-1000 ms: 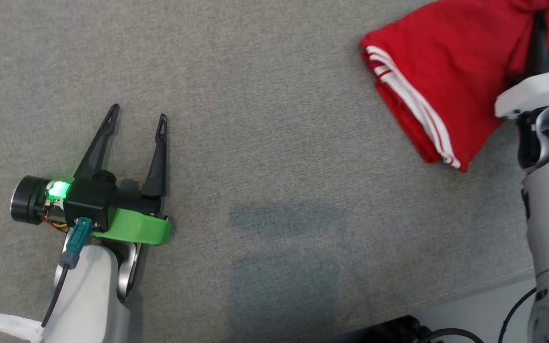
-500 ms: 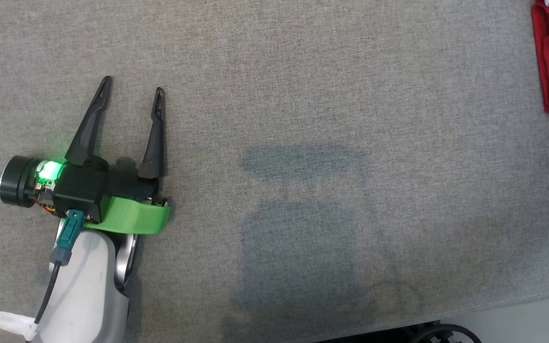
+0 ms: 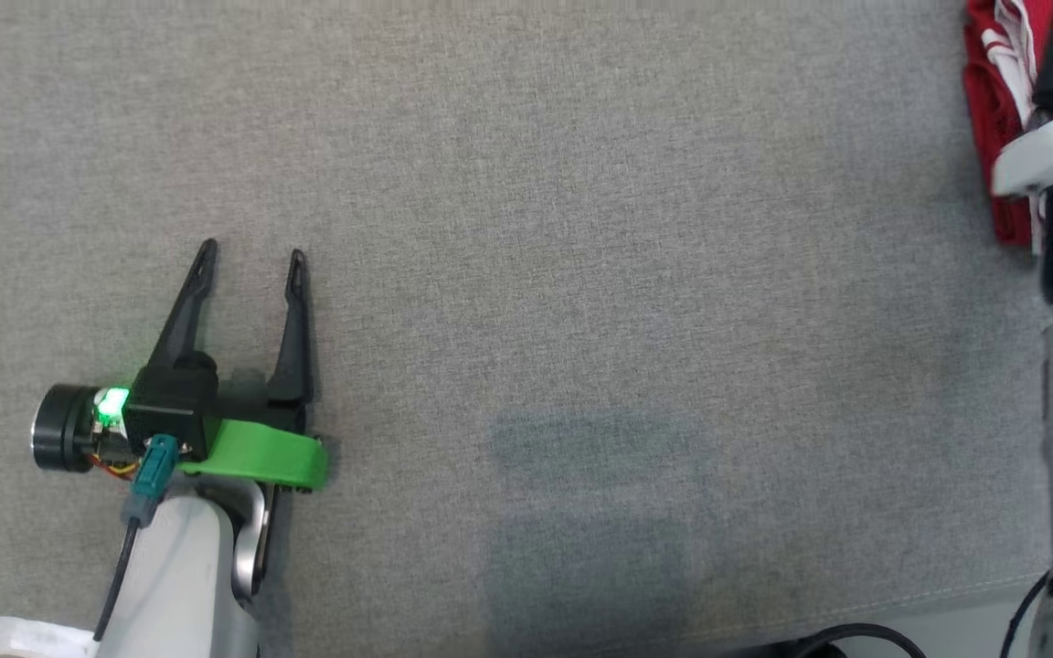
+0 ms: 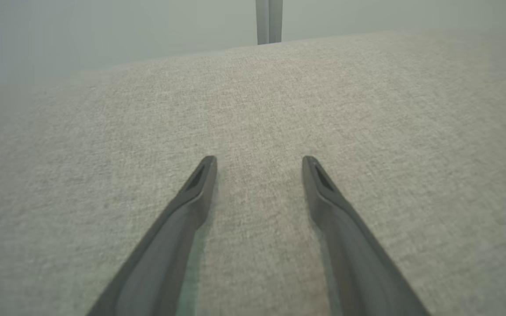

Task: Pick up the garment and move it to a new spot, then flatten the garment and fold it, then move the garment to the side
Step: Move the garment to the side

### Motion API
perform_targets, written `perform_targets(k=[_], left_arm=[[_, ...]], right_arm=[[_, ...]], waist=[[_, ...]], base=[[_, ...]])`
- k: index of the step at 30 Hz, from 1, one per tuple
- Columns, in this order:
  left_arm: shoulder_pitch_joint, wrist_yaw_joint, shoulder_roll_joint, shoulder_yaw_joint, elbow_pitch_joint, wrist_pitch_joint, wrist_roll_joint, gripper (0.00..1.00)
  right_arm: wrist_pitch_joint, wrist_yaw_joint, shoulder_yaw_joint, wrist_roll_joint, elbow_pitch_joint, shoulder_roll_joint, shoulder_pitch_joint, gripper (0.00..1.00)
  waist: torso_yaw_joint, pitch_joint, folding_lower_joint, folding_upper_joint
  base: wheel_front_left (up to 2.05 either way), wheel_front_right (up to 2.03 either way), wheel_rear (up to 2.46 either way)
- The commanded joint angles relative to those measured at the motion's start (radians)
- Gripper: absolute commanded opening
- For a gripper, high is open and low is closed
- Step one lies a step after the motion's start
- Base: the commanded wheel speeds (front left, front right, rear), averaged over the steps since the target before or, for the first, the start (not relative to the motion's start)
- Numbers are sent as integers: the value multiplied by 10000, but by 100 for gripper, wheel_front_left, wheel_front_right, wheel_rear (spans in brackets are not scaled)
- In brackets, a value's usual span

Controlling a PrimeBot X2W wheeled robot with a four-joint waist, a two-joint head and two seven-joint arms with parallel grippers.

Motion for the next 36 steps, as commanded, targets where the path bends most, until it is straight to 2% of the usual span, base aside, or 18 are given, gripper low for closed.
perform_targets(k=[1,9,15,25,28,36], left_arm=[[413,70,-81,49,198,32,-86,100],[1132,122,-337,272,441,24,-242,100],[1783,161,-404,487,667,22,-342,100],[2918,271,-460,872,870,22,-353,100],[3234,285,-464,943,858,23,-395,100],[3664,355,-475,1169,802,23,-438,100]], right_arm=[[-3,-19,560,314,-310,186,645,100],[-3,-19,2903,1233,-668,844,2953,100],[-3,-19,3606,1576,-578,1129,4231,100],[-3,-19,3601,1819,-1011,1497,6232,100],[-3,-19,3262,1810,-1279,1496,6486,100],[-3,-18,3172,1695,-1526,1558,6996,100]], waist=[[193,-901,0,-1],[531,-2260,0,-1],[648,-3161,0,-1],[791,-4705,0,-1],[729,-5030,0,-1],[594,-5498,0,-1]], base=[[0,0,0],[0,0,0],[0,0,0],[0,0,0],[0,0,0],[0,0,0]])
